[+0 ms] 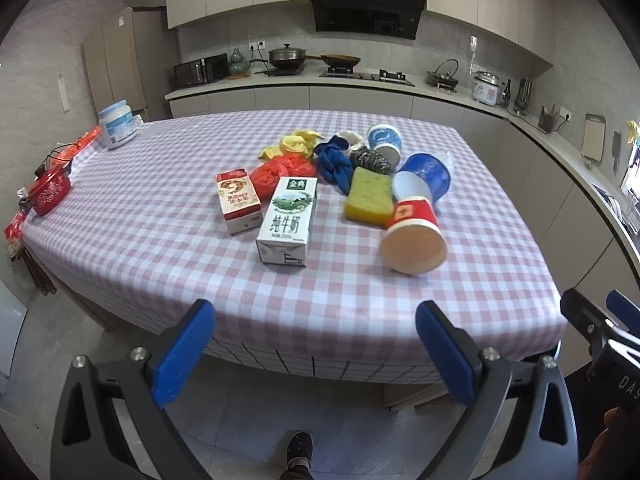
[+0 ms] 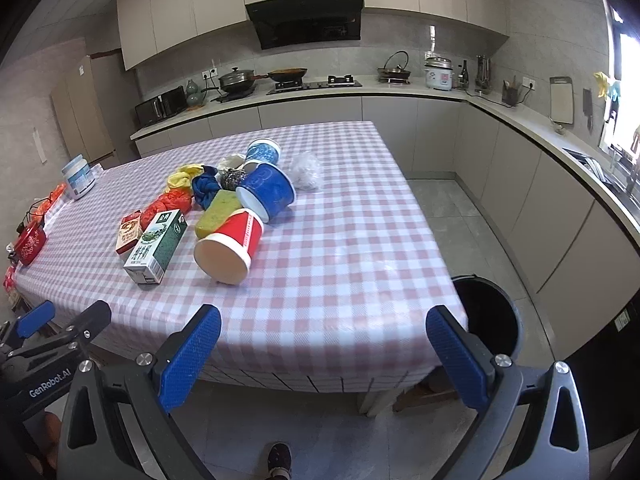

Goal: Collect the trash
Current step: 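Grasp the white milk carton with the left tool while the right tool grasps the red-and-white paper cup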

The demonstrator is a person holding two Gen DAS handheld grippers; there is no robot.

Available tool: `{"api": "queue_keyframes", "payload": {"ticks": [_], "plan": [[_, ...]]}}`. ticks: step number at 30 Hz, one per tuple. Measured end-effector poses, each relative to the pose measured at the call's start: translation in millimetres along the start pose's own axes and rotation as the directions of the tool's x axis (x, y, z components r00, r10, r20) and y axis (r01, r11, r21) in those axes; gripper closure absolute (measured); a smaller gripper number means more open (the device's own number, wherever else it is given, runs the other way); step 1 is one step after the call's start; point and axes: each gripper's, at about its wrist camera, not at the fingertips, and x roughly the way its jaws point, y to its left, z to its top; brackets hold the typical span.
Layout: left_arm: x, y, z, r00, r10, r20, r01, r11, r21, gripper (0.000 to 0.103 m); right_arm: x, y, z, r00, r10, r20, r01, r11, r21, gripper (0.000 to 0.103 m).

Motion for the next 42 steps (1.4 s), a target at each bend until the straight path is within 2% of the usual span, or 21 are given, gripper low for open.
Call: {"api": "queue_keyframes", "payload": {"ticks": [5,13,21,27,38,42], "plan": [[37.0,16.8,17.3,1.0,-0.013,-0.027,0.013,1.0,0.016,0.011,35.7,25.1,14.5,0.999,0.029,-0.035,-0.029,1.0,0.01,0.0],[86.0,30.6,38.5,0.994,-0.067,-0.089,0.071,0.997,0.042,0.025,79.9,54.0,35.9,0.997,0.017,-0.075,-0.015,0.999,0.03,0.0],[126.2,29.5,53.3,0.983,-0.111,-0.148,0.123,0.989,0.077,0.029,120.3,69.7,52.1,0.994,0.016,-0.111,-0.008,0.997,0.074,0.0],[142.1,30.7,56.6,0.973,-0.139,-0.183,0.16,0.982,0.101,0.043,146.7,80.6,61.1,0.991,0.019,-0.135,-0.007,0.996,0.087,0.0],[144.2,33.3,59.4,0.97,-0.176,-0.167,0.2,0.97,0.136,0.043,187.8,91.3,55.1,0.977,0.007,-0.213,0.015,0.995,0.101,0.0],[150.1,32.0,61.2,0.966,-0.18,-0.185,0.206,0.969,0.133,0.04,191.8,88.7,53.0,0.975,0.013,-0.222,0.013,0.993,0.118,0.008]]}}
